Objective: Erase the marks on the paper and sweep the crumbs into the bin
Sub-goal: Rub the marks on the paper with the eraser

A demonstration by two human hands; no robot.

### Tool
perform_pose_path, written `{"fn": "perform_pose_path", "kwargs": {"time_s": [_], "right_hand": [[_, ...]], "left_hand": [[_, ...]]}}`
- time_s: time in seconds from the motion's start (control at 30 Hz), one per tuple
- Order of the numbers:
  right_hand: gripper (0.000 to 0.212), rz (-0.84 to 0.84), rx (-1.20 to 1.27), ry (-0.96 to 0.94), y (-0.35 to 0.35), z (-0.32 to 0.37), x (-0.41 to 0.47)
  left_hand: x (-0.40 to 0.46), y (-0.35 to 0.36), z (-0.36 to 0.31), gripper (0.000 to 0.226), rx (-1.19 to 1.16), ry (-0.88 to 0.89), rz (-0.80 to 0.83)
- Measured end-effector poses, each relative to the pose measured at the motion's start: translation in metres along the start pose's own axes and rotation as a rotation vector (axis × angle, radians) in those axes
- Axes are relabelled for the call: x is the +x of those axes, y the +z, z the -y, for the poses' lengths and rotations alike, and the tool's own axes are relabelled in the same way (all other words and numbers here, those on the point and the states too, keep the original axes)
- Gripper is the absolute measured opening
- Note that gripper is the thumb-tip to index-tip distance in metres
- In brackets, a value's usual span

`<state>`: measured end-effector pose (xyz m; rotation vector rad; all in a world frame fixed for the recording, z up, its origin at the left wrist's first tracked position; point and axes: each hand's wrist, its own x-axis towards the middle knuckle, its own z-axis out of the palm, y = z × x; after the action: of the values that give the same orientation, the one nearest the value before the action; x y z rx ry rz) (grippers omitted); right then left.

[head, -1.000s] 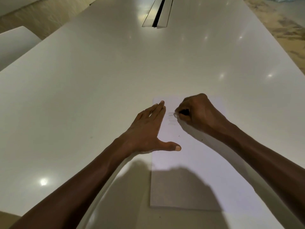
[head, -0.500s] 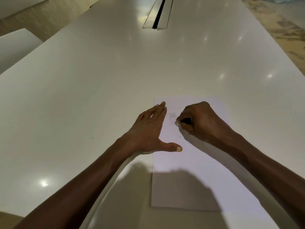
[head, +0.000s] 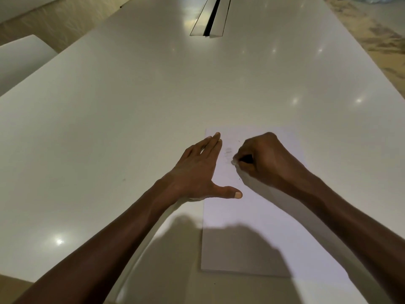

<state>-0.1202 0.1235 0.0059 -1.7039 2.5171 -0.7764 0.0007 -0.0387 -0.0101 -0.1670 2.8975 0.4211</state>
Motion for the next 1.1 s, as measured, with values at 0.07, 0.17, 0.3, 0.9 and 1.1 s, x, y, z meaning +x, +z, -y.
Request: {"fn": "perform_pose_path", "kwargs": {"time_s": [0.07,0.17,0.3,0.9,1.1], "right_hand": [[0.014,0.011,0.008,0.007,0.001,0.002,-0.005],[0.013,-0.019,0.003,-0.004,0.003,-0.003,0.008],[0.013,-0.057,-0.005,0.01,0.007,-0.014,0.034],[0.014,-0.017,-0.041,-0.034,0.009,-0.009,0.037],[0.013,-0.026,0.001,-0.004,0.006,-0.01,0.038]], "left_hand": [[0.0,0.0,0.0,0.134,-0.001,0.003,0.001],[-0.001,0.0,0.0,0.133,0.0,0.004,0.001],[-0.001,0.0,-0.001,0.133,0.001,-0.002,0.008],[0.0,0.0,0.0,0.133,0.005,0.004,0.006],[0.0,0.0,0.0,0.133,-0.002,0.0,0.007]]}}
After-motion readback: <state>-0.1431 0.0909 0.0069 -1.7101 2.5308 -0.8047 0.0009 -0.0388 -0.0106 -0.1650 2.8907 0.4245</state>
